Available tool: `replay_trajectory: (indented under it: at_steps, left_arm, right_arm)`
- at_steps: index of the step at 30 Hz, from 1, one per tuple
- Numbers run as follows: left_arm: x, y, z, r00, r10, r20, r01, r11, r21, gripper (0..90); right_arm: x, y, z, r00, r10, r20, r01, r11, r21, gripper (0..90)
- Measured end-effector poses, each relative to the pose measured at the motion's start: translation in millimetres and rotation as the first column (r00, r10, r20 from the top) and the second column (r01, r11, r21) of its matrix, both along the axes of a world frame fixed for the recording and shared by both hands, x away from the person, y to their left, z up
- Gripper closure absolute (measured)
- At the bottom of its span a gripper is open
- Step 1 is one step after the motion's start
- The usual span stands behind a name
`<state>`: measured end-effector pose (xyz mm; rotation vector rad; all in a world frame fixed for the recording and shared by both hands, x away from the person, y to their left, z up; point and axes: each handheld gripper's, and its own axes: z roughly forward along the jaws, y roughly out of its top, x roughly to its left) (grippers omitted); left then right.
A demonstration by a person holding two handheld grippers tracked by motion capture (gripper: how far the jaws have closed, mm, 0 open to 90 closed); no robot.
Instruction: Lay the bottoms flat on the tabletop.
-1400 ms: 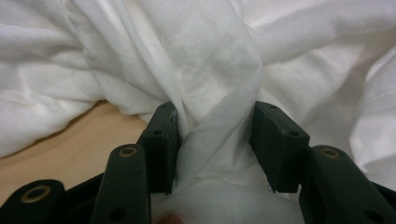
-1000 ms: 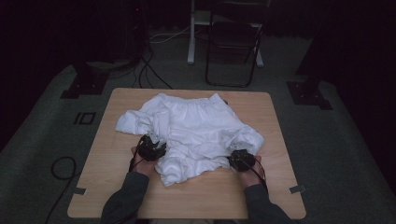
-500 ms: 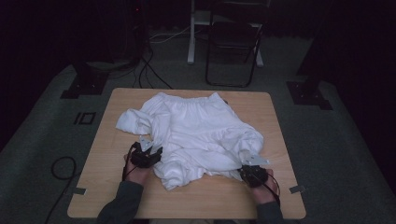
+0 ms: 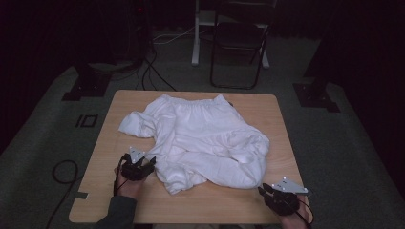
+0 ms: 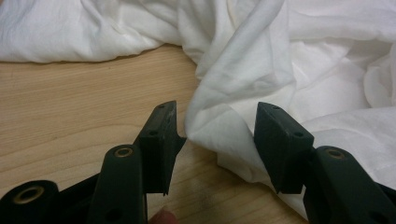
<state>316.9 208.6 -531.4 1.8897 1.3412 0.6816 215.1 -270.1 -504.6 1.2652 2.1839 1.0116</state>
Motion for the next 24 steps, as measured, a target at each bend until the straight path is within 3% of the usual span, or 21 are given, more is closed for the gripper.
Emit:
replay_trajectory:
  at_steps: [4, 7, 11, 14, 15, 17, 19, 21, 24]
  left_arm:
    - [0.2, -1.8, -2.3, 1.0, -0.003, -0.003, 0.003, 1.0, 0.0, 50.2]
    - [0.9, -3.5, -4.0, 1.0, -0.002, -0.007, 0.002, 1.0, 0.0, 50.2]
    - [1.5, -4.7, -6.0, 0.9999, -0.008, -0.012, 0.008, 1.0, 0.003, 50.2]
    - [2.7, -5.0, -7.2, 0.9998, -0.009, -0.016, 0.009, 1.0, -0.001, 50.2]
    - [3.0, -5.0, -7.5, 0.9999, -0.008, -0.015, 0.008, 1.0, -0.004, 50.2]
    - [3.0, -4.6, -7.5, 0.9999, -0.01, -0.014, 0.009, 0.9999, -0.005, 50.2]
    - [2.8, -3.9, -7.4, 0.9998, -0.009, -0.016, 0.009, 0.9999, -0.008, 50.2]
    - [3.0, -3.0, -7.4, 0.9998, -0.008, -0.017, 0.008, 0.9999, -0.012, 50.2]
    - [2.7, -3.1, -7.1, 0.9998, -0.008, -0.016, 0.008, 0.9999, -0.012, 50.2]
  right_arm:
    - [-2.7, 8.5, 20.5, 0.9944, 0.033, 0.101, -0.035, 0.999, 0.025, 53.3]
    - [9.9, 17.2, 34.5, 0.9882, 0.028, 0.151, -0.032, 0.999, 0.019, 47.5]
    - [42.7, 32.7, 37.8, 0.9891, 0.011, 0.147, -0.009, 1.0, -0.012, 41.9]
    - [70.6, 48.0, 31.0, 0.9914, 0.006, 0.131, 0.004, 0.997, -0.072, 41.2]
    - [78.5, 52.0, 26.9, 0.9933, 0.007, 0.116, 0.003, 0.996, -0.086, 45.8]
    - [88.2, 56.8, 17.3, 0.9972, 0.007, 0.074, 0.002, 0.993, -0.117, 63.8]
    - [88.8, 56.3, 8.0, 0.9992, -0.012, 0.038, 0.017, 0.991, -0.131, 77.4]
    - [83.0, 50.1, 0.2, 0.9986, -0.05, 0.02, 0.052, 0.987, -0.153, 84.9]
    - [71.8, 31.9, -6.7, 0.9938, -0.111, -0.011, 0.107, 0.98, -0.165, 87.7]
